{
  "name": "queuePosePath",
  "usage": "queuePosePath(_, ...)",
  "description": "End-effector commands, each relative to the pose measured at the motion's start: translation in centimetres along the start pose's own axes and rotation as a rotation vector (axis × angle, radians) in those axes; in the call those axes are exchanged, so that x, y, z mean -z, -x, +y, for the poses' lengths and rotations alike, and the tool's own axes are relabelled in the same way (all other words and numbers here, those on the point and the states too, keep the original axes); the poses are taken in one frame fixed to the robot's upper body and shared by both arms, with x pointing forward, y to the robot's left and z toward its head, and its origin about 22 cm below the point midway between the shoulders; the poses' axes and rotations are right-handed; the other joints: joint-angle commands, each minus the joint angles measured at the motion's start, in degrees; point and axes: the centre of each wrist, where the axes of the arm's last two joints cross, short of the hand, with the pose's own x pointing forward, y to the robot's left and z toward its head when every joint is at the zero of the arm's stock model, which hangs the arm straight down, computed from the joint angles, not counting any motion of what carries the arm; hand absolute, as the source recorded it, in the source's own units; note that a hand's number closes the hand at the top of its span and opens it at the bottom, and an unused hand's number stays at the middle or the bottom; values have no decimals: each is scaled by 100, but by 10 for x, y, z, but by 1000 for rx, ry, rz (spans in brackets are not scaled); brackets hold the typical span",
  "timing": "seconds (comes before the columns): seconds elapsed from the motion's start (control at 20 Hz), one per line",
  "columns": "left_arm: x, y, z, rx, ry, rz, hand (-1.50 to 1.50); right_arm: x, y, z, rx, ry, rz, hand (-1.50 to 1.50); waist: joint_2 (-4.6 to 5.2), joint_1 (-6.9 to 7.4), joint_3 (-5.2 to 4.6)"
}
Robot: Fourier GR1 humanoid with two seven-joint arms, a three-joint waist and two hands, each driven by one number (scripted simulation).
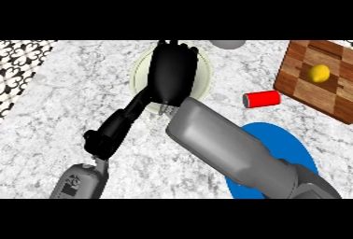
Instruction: Pick the cupcake from the plate and place it in the bowl
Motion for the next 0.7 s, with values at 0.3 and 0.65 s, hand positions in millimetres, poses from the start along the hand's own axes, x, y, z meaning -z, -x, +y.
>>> queuePosePath(0.3,1,2,0,2,-13,-5,0,29,21,38,4,-218,309,150,49,-162,12)
queuePosePath(0.65,-15,8,10,-10,-33,4,0,18,51,77,230,-390,302,-150,22,-203,19)
